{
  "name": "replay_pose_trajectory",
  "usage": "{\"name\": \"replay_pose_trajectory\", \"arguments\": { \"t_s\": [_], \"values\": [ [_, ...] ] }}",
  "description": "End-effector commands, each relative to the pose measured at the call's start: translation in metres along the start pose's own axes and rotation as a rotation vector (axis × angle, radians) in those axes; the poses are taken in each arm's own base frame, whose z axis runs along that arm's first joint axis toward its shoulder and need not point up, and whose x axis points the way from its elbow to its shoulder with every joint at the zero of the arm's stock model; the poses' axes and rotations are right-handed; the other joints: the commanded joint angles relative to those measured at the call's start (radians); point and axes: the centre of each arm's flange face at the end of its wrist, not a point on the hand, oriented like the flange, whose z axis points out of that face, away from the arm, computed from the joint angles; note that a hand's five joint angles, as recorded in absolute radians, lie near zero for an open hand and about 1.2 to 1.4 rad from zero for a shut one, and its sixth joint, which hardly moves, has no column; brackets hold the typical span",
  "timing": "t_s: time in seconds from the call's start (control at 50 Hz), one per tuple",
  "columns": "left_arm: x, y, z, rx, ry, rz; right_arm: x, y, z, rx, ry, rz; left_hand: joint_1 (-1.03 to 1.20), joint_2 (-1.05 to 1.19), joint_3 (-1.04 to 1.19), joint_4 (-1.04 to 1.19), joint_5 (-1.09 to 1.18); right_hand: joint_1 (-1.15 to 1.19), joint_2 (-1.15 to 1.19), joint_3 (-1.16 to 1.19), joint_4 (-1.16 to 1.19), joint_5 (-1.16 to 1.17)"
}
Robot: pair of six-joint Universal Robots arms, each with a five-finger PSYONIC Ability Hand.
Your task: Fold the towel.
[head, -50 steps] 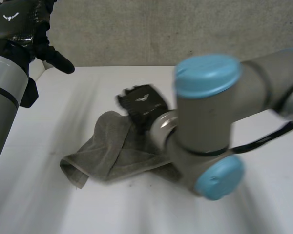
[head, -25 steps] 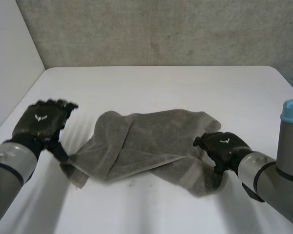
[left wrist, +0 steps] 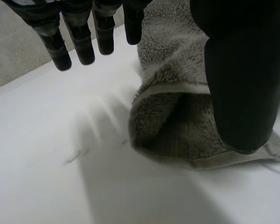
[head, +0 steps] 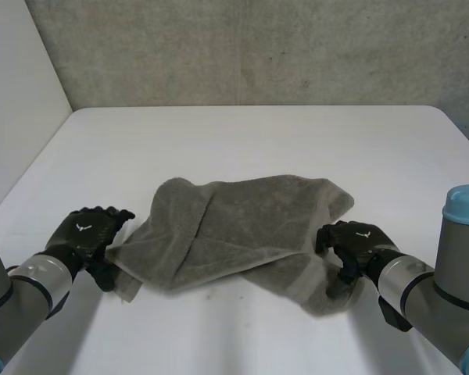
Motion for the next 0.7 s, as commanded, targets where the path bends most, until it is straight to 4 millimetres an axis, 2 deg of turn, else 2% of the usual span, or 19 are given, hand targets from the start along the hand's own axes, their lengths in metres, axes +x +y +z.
{"name": "replay_pose_trajectory", "arguments": {
  "t_s": [0.02, 0.04, 0.1, 0.16, 0.2, 0.32, 0.44, 0.48, 0.6, 0.64, 0.68, 0.7],
  "values": [
    [-0.004, 0.003, 0.008, 0.024, -0.019, 0.003, 0.000, 0.002, 0.002, -0.005, -0.004, 0.002, 0.229, 0.146, 0.147, 0.147, 0.144, 0.039, 0.050, 0.043, 0.046, 0.038],
    [-0.004, 0.003, 0.008, 0.024, -0.019, 0.003, 0.000, 0.002, 0.002, -0.005, -0.004, 0.002, 0.229, 0.147, 0.147, 0.147, 0.144, 0.039, 0.050, 0.043, 0.046, 0.038],
    [-0.005, 0.002, 0.011, 0.053, -0.028, 0.009, -0.001, 0.004, 0.003, -0.014, -0.005, 0.003, 0.446, 0.364, 0.364, 0.364, 0.361, 0.010, 0.021, 0.014, 0.017, 0.009],
    [-0.006, 0.002, 0.015, 0.068, -0.032, 0.014, 0.000, 0.005, 0.004, -0.017, -0.005, 0.003, 0.461, 0.379, 0.379, 0.379, 0.376, -0.040, -0.029, -0.036, -0.033, -0.041],
    [-0.005, 0.004, 0.018, 0.072, -0.032, 0.015, 0.000, 0.007, 0.006, -0.027, -0.004, 0.005, 0.464, 0.382, 0.382, 0.382, 0.379, -0.172, -0.161, -0.168, -0.165, -0.173],
    [-0.004, 0.010, 0.023, 0.055, -0.023, 0.014, 0.000, 0.008, 0.007, -0.034, -0.003, 0.006, 0.490, 0.408, 0.408, 0.409, 0.406, -0.134, -0.123, -0.130, -0.127, -0.135],
    [-0.004, 0.012, 0.026, 0.048, -0.021, 0.013, 0.000, 0.006, 0.007, -0.027, -0.004, 0.005, 0.522, 0.440, 0.441, 0.441, 0.438, 0.013, 0.024, 0.017, 0.020, 0.012],
    [-0.005, 0.011, 0.027, 0.054, -0.022, 0.013, 0.000, 0.005, 0.007, -0.022, -0.007, 0.003, 0.639, 0.557, 0.557, 0.558, 0.555, 0.121, 0.132, 0.125, 0.128, 0.120],
    [-0.005, 0.010, 0.029, 0.058, -0.020, 0.013, -0.001, 0.003, 0.008, -0.013, -0.008, 0.000, 0.781, 0.699, 0.699, 0.699, 0.696, 0.280, 0.291, 0.284, 0.287, 0.279],
    [-0.003, 0.010, 0.031, 0.063, 0.000, 0.013, -0.001, 0.002, 0.008, -0.012, -0.008, 0.000, 0.942, 0.860, 0.860, 0.860, 0.857, 0.333, 0.344, 0.337, 0.340, 0.332],
    [-0.001, 0.009, 0.033, 0.066, 0.013, 0.008, -0.001, 0.002, 0.008, -0.009, -0.009, -0.002, 1.006, 0.924, 0.924, 0.925, 0.922, 0.412, 0.423, 0.416, 0.419, 0.411],
    [0.001, 0.009, 0.033, 0.070, 0.026, 0.002, -0.001, 0.001, 0.009, -0.005, -0.011, -0.002, 1.097, 1.015, 1.015, 1.016, 1.013, 0.531, 0.542, 0.535, 0.538, 0.530]
  ]
}}
